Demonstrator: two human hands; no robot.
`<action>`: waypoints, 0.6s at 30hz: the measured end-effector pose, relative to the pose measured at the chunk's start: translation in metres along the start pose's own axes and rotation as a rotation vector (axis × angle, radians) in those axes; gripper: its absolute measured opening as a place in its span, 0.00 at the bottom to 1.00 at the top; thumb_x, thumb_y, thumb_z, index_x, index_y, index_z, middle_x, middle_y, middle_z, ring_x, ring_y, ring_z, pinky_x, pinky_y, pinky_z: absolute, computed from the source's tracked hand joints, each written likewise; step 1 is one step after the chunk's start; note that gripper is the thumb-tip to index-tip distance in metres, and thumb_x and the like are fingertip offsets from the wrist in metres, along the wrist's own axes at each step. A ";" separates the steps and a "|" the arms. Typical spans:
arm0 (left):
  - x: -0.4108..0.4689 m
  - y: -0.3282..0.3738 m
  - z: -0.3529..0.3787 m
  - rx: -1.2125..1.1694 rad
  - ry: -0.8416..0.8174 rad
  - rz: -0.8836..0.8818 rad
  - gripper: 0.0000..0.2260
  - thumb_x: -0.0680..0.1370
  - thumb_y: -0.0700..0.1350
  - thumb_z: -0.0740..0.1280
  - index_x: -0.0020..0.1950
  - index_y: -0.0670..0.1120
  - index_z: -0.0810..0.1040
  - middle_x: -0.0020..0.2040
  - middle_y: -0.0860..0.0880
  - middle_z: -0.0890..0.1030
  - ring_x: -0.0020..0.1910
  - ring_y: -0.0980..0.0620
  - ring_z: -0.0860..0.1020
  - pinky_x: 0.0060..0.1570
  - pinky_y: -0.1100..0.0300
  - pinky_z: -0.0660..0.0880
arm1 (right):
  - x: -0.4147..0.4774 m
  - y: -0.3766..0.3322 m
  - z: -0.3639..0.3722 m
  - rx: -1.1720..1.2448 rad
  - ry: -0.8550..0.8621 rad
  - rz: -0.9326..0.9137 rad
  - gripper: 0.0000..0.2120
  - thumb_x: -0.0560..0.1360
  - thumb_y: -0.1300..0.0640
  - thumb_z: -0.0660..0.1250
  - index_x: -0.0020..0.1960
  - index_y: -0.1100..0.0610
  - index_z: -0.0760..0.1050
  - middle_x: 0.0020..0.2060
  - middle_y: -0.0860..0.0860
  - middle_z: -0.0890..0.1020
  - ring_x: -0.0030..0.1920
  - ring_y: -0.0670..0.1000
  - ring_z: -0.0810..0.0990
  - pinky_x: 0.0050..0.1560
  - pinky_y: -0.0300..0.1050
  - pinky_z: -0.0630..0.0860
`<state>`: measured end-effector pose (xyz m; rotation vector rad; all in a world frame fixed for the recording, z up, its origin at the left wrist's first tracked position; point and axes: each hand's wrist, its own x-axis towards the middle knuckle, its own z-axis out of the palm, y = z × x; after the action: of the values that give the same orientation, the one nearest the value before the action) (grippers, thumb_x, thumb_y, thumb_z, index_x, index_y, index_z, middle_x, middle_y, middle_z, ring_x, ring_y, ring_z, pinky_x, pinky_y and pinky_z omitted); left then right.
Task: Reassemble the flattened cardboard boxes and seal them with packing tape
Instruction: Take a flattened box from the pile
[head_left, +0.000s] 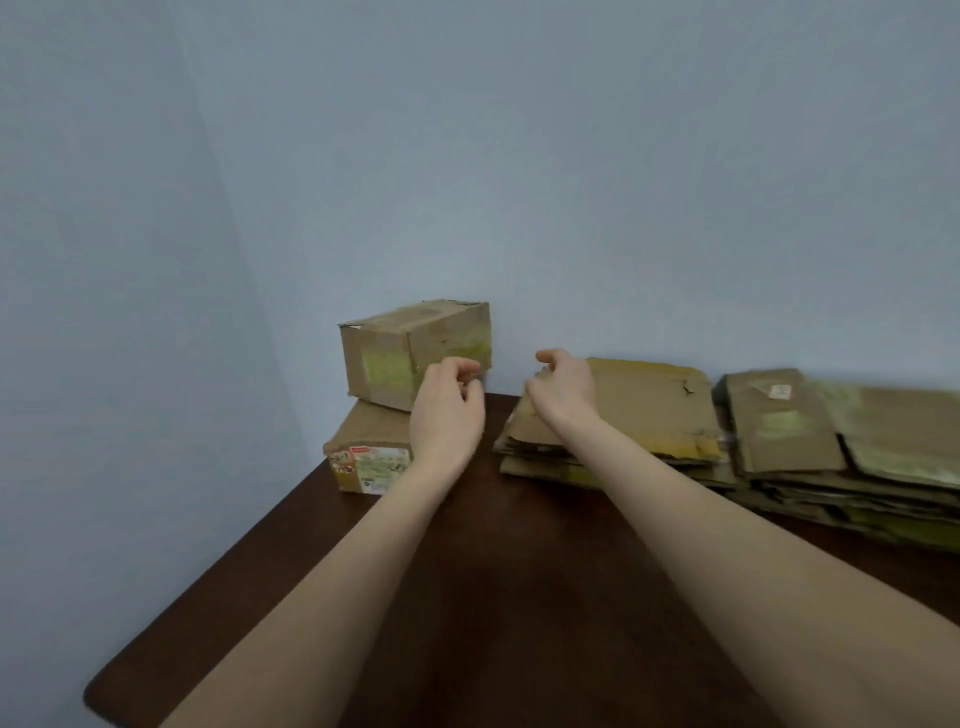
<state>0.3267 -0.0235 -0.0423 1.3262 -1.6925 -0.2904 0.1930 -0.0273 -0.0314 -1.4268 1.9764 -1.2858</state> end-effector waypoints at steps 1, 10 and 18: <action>-0.002 0.010 0.016 0.016 -0.081 0.015 0.13 0.80 0.45 0.61 0.64 0.48 0.72 0.60 0.49 0.75 0.56 0.52 0.75 0.53 0.59 0.71 | 0.001 0.008 -0.015 -0.046 0.052 0.020 0.21 0.77 0.61 0.62 0.69 0.54 0.69 0.68 0.55 0.69 0.68 0.57 0.67 0.65 0.46 0.66; 0.012 0.017 0.111 0.219 -0.460 -0.242 0.30 0.78 0.61 0.57 0.75 0.47 0.60 0.72 0.42 0.67 0.70 0.41 0.66 0.66 0.44 0.66 | 0.010 0.098 -0.136 -0.022 0.071 0.341 0.20 0.77 0.58 0.67 0.64 0.65 0.67 0.59 0.61 0.73 0.57 0.59 0.74 0.51 0.48 0.71; 0.005 0.006 0.107 0.092 -0.451 -0.268 0.32 0.76 0.67 0.55 0.74 0.50 0.64 0.72 0.45 0.67 0.69 0.42 0.68 0.66 0.45 0.66 | 0.018 0.103 -0.130 0.381 0.053 0.365 0.08 0.72 0.64 0.70 0.47 0.56 0.73 0.48 0.56 0.78 0.46 0.56 0.78 0.47 0.52 0.79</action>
<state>0.2402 -0.0617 -0.0926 1.6490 -1.9084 -0.7185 0.0346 0.0223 -0.0479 -0.8194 1.7911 -1.4369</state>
